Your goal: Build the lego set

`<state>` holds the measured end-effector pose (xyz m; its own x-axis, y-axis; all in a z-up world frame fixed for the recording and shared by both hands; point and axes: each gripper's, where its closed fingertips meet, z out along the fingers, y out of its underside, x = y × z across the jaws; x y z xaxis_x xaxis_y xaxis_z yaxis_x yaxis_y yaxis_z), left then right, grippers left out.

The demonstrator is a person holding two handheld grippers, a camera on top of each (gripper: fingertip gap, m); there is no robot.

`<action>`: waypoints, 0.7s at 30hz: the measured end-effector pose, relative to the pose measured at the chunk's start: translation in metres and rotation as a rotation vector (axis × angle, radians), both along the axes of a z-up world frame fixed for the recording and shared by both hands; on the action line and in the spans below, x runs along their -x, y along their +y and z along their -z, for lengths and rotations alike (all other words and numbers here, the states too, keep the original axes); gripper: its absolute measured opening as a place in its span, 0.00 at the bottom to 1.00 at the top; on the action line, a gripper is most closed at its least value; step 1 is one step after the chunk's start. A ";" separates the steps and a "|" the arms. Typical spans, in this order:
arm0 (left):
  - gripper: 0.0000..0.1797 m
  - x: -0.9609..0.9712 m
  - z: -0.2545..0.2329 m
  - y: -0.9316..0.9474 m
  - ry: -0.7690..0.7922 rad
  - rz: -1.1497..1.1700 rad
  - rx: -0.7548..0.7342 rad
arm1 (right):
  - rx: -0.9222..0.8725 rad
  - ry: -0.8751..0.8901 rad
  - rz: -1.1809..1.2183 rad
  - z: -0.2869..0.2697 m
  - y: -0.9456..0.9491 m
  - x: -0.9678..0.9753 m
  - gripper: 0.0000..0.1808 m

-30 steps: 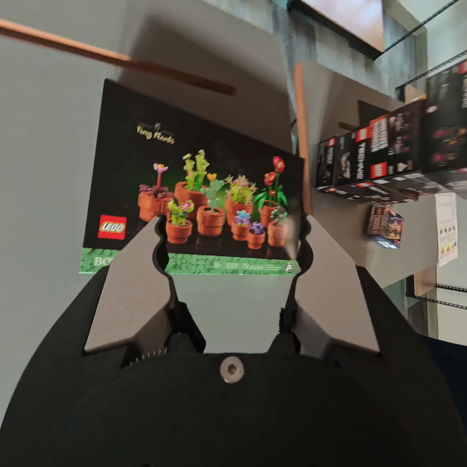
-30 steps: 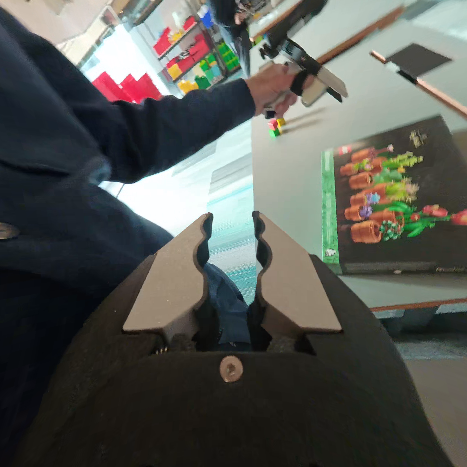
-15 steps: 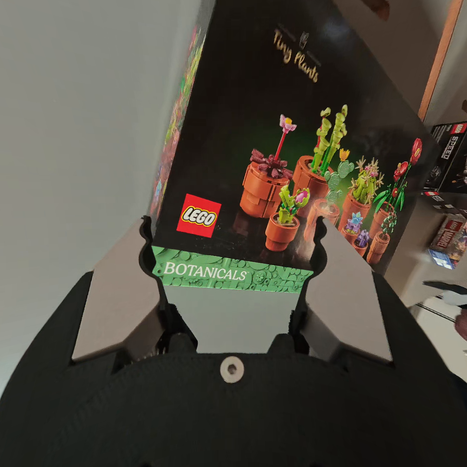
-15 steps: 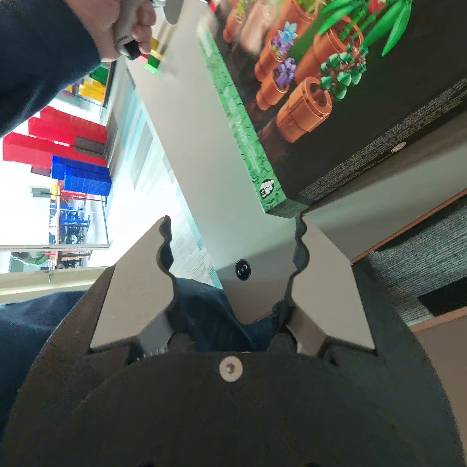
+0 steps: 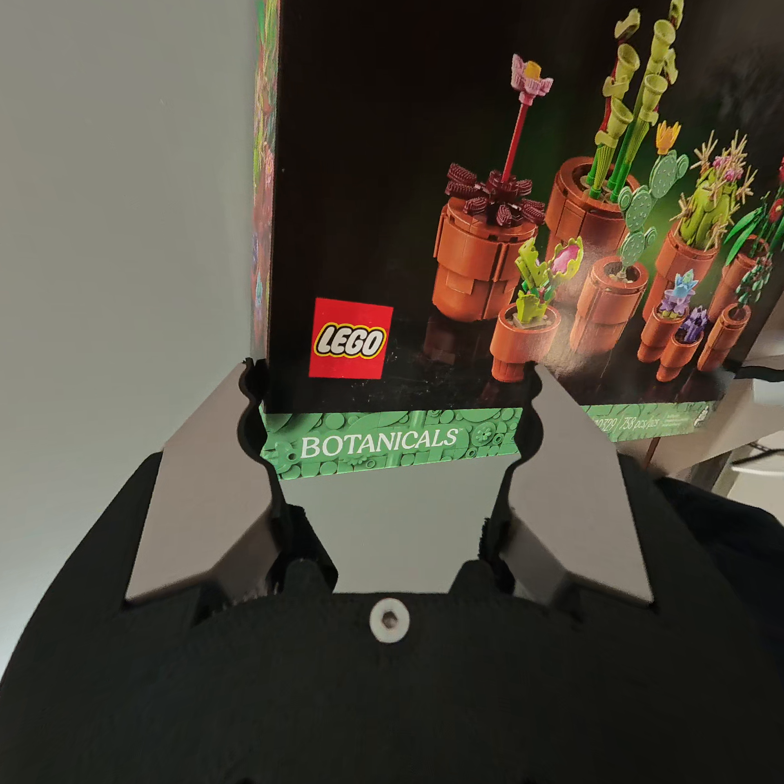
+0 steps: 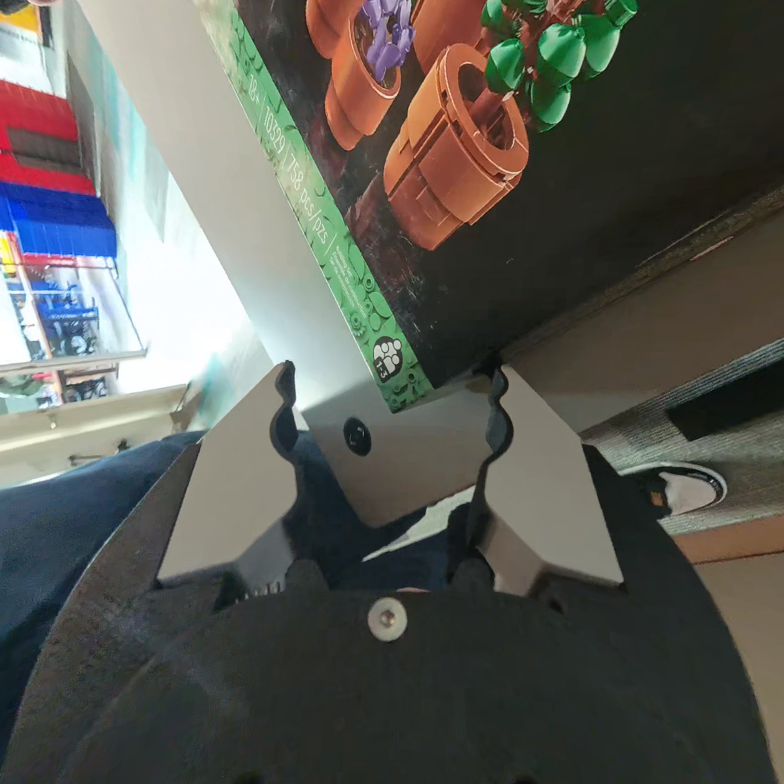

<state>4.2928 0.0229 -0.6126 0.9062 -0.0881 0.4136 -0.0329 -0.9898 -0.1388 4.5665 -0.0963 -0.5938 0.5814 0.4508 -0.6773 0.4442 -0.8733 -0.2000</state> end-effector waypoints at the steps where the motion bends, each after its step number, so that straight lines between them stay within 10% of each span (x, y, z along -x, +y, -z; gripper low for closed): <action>1: 0.66 -0.001 0.000 -0.008 0.002 0.008 0.004 | 0.029 0.000 -0.021 0.000 -0.006 -0.004 0.48; 8: 0.50 -0.002 0.004 -0.098 -0.078 0.051 0.289 | 0.154 0.039 0.017 0.005 -0.019 -0.043 0.37; 21: 0.53 -0.009 0.015 -0.063 -0.244 -0.118 0.164 | 0.057 0.014 0.225 0.030 0.030 -0.037 0.46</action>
<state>4.3013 -0.0396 -0.6274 0.7785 0.0976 0.6200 0.0979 -0.9946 0.0337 4.6034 -0.0664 -0.6235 0.6530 0.2723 -0.7067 0.2348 -0.9599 -0.1528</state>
